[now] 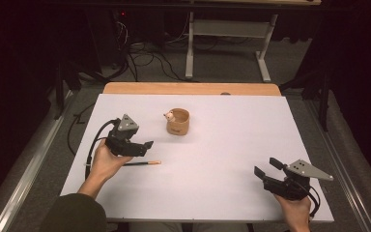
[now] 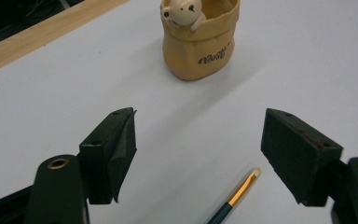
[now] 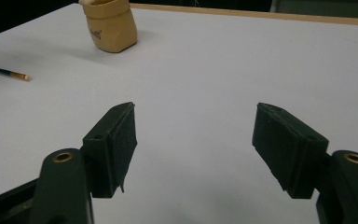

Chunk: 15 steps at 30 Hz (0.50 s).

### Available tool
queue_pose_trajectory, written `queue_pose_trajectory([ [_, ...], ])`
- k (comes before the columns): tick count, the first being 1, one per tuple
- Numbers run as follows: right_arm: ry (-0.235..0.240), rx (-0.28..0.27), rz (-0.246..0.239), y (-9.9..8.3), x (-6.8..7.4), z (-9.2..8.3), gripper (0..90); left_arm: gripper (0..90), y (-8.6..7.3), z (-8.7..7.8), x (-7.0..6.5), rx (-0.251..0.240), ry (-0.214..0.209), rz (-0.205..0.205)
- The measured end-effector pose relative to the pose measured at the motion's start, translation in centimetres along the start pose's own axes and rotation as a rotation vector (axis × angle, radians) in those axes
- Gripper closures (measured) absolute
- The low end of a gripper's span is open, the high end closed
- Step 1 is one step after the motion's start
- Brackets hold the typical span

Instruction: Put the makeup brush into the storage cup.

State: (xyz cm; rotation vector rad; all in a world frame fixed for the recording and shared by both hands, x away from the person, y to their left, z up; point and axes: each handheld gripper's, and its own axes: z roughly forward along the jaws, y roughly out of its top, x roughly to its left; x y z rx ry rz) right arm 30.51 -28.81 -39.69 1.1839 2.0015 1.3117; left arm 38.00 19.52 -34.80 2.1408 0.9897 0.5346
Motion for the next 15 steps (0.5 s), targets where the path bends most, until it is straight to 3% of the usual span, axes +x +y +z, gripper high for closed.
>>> queue_pose_trajectory([
  [15,-0.003,-0.010,0.001,0.03,-0.03,-0.15,31.8,28.6,-0.06,0.71,-0.06,0.106,-0.043,0.057],
])
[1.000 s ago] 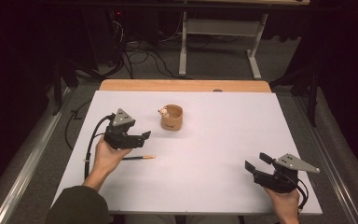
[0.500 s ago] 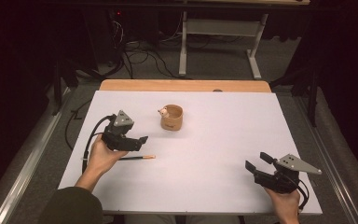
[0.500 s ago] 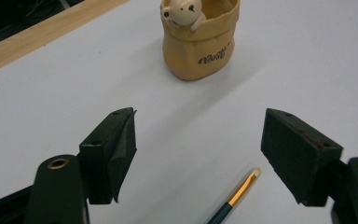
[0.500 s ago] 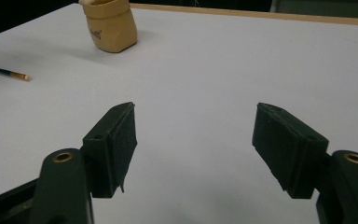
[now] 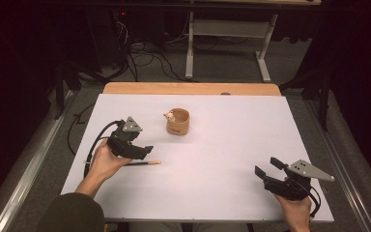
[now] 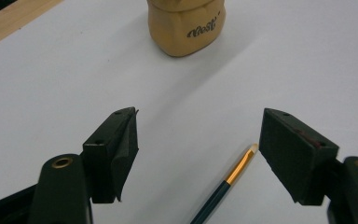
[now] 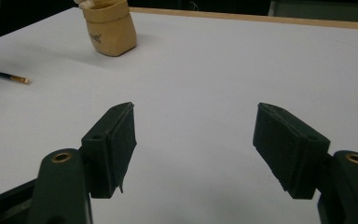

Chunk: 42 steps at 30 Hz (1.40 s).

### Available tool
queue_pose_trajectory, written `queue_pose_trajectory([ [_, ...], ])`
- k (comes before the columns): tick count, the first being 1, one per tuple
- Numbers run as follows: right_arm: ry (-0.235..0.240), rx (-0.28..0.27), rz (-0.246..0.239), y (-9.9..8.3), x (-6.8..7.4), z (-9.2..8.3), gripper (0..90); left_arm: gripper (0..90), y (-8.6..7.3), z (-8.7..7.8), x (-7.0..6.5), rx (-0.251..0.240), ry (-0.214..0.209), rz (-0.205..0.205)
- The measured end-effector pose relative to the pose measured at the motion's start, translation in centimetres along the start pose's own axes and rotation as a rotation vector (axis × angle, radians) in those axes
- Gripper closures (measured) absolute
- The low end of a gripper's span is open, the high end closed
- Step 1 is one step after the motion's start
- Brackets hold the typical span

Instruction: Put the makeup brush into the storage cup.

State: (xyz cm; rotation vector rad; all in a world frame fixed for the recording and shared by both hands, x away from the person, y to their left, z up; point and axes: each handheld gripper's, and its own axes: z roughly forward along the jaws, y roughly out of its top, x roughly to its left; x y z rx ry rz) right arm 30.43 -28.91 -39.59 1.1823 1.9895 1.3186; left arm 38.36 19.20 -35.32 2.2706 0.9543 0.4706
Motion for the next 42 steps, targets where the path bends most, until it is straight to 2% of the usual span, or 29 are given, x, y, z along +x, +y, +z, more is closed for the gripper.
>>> queue_pose_trajectory([
  [6,0.000,0.004,0.001,0.0,0.0,0.0,31.8,28.1,-0.1,0.3,0.0,0.040,-0.007,0.028],
  [19,-0.003,0.006,0.002,0.0,0.0,0.0,31.8,29.5,-0.2,1.0,0.0,0.104,-0.039,0.053],
  [25,-0.003,0.004,0.004,0.0,-0.1,0.0,31.8,30.4,-0.2,1.2,-0.2,0.141,-0.052,0.083],
  [34,0.001,0.011,0.001,0.0,0.0,0.1,32.0,29.9,-0.2,2.1,-0.7,0.200,-0.090,0.110],
  [42,0.002,0.010,0.002,0.0,0.0,0.1,32.0,29.9,-0.2,2.7,-0.8,0.252,-0.108,0.117],
])
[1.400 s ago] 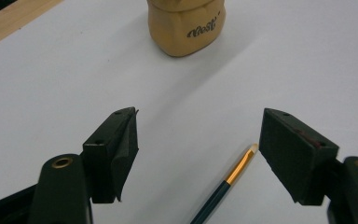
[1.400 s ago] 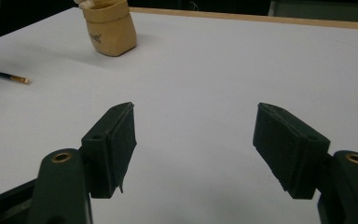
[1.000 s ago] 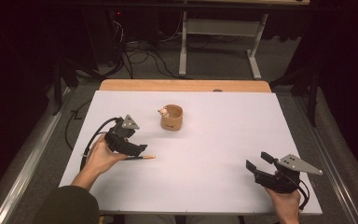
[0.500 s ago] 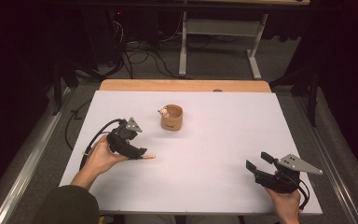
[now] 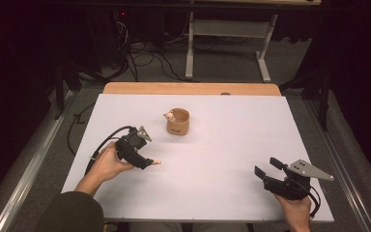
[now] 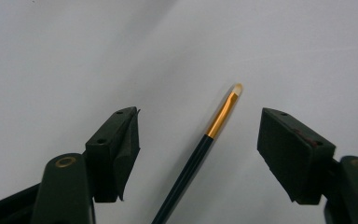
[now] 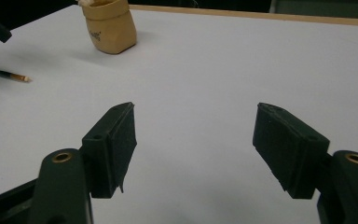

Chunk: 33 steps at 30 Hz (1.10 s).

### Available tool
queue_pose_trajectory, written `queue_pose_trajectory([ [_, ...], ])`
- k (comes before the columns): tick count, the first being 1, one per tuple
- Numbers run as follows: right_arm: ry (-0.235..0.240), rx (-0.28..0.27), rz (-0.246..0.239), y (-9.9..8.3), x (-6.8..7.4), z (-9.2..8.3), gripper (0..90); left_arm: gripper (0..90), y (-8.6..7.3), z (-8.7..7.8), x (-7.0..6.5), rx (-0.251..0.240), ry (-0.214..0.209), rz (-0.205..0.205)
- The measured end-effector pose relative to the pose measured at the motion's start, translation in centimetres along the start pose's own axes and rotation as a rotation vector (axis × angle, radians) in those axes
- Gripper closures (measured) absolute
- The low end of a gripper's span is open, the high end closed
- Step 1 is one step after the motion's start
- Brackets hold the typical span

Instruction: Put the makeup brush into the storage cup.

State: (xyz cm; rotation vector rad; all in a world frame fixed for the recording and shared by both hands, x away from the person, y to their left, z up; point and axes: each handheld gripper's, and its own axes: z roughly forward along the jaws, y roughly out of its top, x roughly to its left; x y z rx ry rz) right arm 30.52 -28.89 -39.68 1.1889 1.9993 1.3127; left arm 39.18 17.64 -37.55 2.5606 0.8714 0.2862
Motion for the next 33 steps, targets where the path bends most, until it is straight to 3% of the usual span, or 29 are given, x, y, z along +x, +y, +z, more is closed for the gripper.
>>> queue_pose_trajectory([
  [20,0.012,0.003,0.004,0.0,0.0,0.0,32.1,34.7,0.0,2.0,0.1,0.133,-0.010,0.012],
  [24,0.020,-0.001,0.000,0.0,0.0,0.0,32.0,35.1,0.0,2.3,0.1,0.153,-0.025,-0.004],
  [33,0.024,-0.005,0.000,0.0,0.1,0.0,32.0,38.7,0.0,2.9,0.3,0.185,-0.011,-0.027],
])
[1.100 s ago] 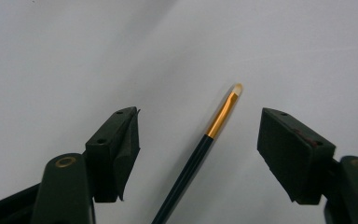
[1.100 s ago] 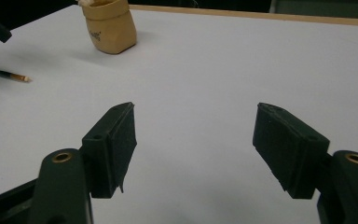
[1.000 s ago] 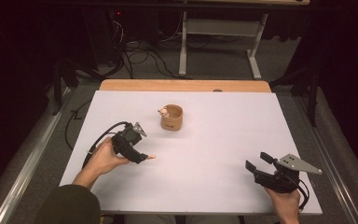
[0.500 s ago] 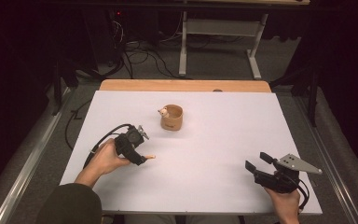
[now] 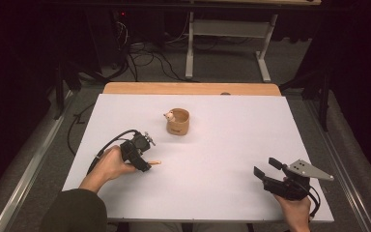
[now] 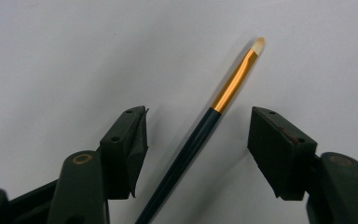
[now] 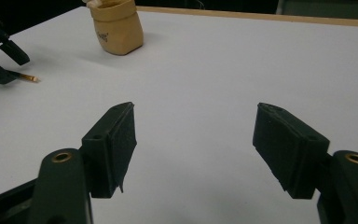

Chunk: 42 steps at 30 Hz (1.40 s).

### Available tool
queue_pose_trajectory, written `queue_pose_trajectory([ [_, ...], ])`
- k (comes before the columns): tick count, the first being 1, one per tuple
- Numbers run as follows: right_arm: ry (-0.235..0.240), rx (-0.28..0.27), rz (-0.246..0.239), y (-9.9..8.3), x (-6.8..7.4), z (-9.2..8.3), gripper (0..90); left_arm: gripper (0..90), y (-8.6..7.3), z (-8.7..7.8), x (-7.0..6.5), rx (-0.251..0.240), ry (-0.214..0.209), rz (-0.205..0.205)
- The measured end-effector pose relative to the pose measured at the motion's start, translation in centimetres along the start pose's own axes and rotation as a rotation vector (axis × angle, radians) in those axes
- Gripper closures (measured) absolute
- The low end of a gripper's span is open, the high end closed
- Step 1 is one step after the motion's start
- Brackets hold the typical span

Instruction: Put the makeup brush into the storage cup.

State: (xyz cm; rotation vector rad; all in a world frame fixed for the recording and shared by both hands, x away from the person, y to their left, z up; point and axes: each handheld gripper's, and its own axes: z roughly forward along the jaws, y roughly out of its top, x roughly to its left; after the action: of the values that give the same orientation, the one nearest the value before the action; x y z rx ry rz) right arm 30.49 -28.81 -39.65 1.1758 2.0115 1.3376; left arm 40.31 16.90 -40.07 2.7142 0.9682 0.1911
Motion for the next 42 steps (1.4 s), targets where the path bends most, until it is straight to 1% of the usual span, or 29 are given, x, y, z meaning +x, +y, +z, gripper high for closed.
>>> queue_pose_trajectory([
  [3,0.001,0.001,-0.003,-0.01,-0.01,0.01,32.0,41.2,0.02,0.14,0.05,0.008,0.001,0.006],
  [8,0.000,0.002,-0.005,0.00,-0.01,0.04,32.0,45.4,0.01,0.22,0.04,0.011,-0.019,0.004],
  [11,-0.001,0.003,-0.004,-0.01,0.02,0.04,32.0,49.6,0.01,0.23,0.10,0.011,-0.038,0.004],
  [14,-0.002,0.003,-0.004,-0.02,0.03,0.05,32.1,52.1,0.02,0.21,0.15,0.013,-0.046,0.006],
  [23,-0.001,0.002,-0.006,-0.01,0.05,0.06,32.1,63.8,0.02,0.12,0.21,0.011,-0.050,0.014],
  [25,-0.001,0.003,-0.004,-0.01,0.05,0.06,32.0,67.7,0.05,0.10,0.14,0.015,-0.051,0.025],
  [30,-0.001,0.004,-0.007,0.00,0.07,0.04,32.1,73.7,0.33,0.07,-0.11,0.037,-0.051,0.058],
  [35,0.001,0.001,-0.010,0.01,0.06,0.01,32.1,76.6,0.50,0.09,-0.18,0.048,-0.057,0.065],
  [39,0.001,0.001,-0.011,0.01,0.04,0.00,32.2,80.2,0.54,0.09,-0.27,0.052,-0.062,0.085],
  [42,-0.001,-0.004,-0.014,0.03,0.03,-0.06,32.3,82.2,0.58,0.11,-0.29,0.053,-0.066,0.090],
])
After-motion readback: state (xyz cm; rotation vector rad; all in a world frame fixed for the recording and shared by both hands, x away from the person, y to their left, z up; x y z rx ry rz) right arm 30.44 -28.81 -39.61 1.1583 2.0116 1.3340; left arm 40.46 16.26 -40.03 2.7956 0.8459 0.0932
